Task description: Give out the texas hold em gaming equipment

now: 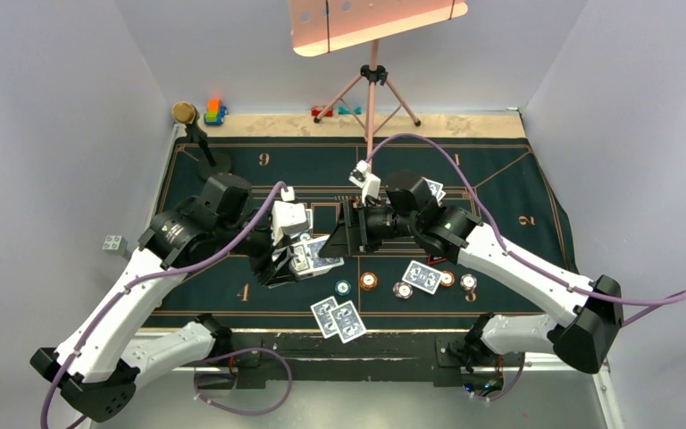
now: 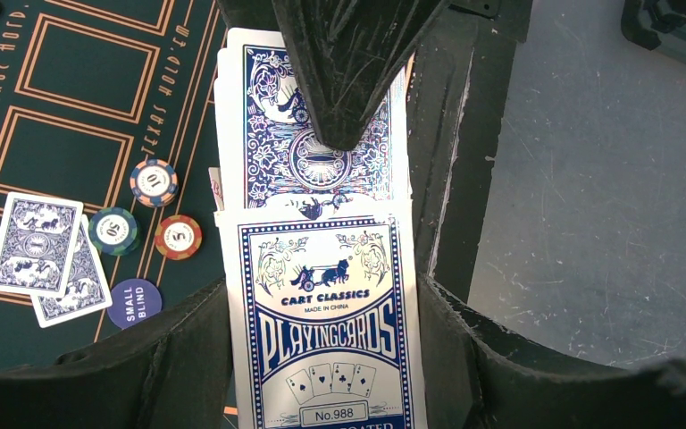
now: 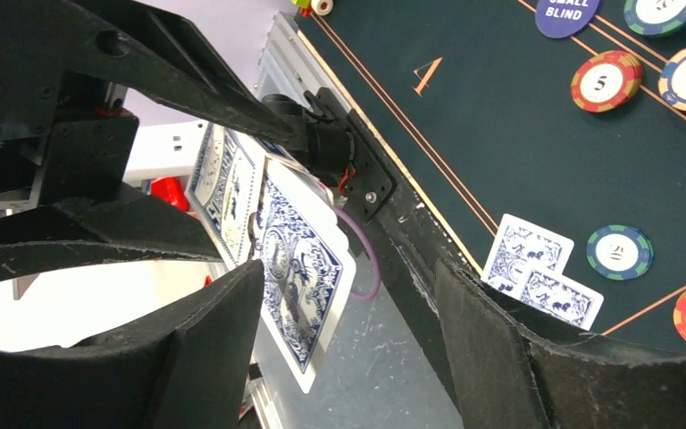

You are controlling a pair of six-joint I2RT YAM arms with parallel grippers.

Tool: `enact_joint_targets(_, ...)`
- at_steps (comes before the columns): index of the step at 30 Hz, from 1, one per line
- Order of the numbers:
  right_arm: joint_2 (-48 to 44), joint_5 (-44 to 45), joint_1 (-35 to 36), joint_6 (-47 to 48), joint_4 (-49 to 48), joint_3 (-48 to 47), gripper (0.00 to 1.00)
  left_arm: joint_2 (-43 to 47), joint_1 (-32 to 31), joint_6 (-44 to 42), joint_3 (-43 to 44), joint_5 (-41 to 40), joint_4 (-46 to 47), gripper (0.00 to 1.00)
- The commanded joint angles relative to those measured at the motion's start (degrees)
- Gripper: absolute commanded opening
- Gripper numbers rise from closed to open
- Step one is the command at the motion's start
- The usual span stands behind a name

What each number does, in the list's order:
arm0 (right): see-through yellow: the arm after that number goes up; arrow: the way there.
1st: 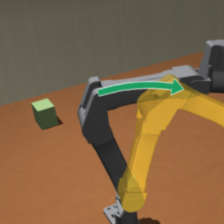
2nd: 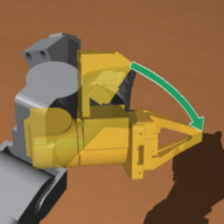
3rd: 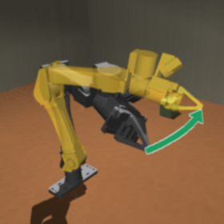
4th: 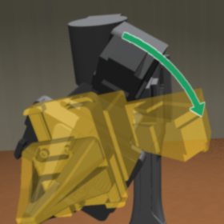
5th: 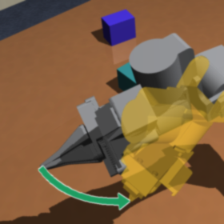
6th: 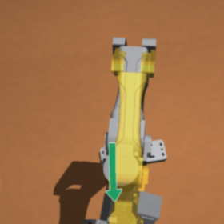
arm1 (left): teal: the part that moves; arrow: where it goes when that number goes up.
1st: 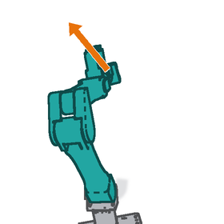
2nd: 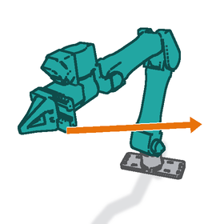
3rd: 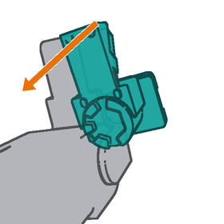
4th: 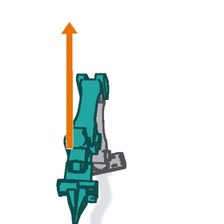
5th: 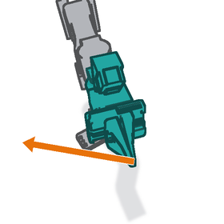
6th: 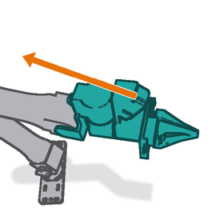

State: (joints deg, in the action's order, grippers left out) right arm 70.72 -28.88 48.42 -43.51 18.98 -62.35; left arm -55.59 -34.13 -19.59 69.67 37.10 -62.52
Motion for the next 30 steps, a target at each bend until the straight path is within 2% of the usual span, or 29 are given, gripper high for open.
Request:
enact_joint_targets(1, -0.87, 2.02, -0.08, 0.93, 1.37, -0.93, 0.72, 1.04, 0.34, 0.08, 2.66, 1.90, 1.02, 0.00)
enact_joint_targets(7, -1.00, 3.82, -0.10, 2.56, 4.46, -1.85, 0.67, 1.20, 0.35, 0.07, 2.91, 1.93, 0.81, 0.00)
enact_joint_targets(13, -2.13, 4.72, -1.14, 3.25, 6.88, -2.18, 0.56, 1.07, 0.31, 0.02, 3.22, 1.94, 0.80, 0.00)
enact_joint_targets(24, -3.93, 5.15, -1.64, 3.24, 7.88, -3.54, 0.51, 1.25, 0.33, 0.14, 3.03, 1.85, 0.83, 0.00)
enact_joint_targets(30, -4.99, 6.29, -2.01, 3.93, 9.61, -4.39, 0.40, 1.75, 0.31, 0.82, 1.82, 2.22, 1.65, 0.00)
